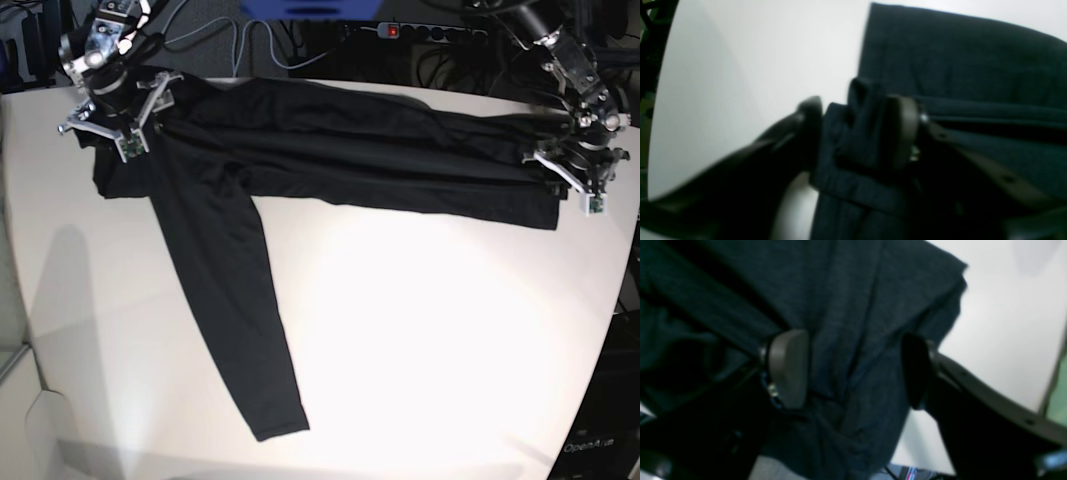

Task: Fold the T-shirt properly
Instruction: 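Lower the folded edge and open the right gripper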

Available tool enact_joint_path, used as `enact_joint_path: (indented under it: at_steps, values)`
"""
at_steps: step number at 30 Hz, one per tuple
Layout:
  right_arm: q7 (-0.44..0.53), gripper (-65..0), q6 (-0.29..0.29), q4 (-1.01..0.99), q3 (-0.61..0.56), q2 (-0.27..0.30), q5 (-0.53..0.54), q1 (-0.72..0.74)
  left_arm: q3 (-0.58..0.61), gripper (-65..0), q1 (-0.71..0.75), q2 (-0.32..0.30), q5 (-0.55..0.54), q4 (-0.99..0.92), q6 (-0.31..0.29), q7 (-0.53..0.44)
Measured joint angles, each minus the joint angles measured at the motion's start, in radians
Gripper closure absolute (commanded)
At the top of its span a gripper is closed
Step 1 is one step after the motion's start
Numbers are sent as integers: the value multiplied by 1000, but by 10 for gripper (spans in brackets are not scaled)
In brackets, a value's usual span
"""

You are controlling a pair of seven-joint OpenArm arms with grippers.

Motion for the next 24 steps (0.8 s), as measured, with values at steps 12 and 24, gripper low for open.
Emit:
enact_joint_path:
  at_steps: [12, 24]
  values:
    - [-19, -447, 3, 14, 103, -2, 8, 41, 0, -391, -2, 3, -3, 0, -2, -2]
    - [-23, -447, 3, 14, 144, 16, 16, 167, 0, -391, -16, 3, 0, 0, -5, 9]
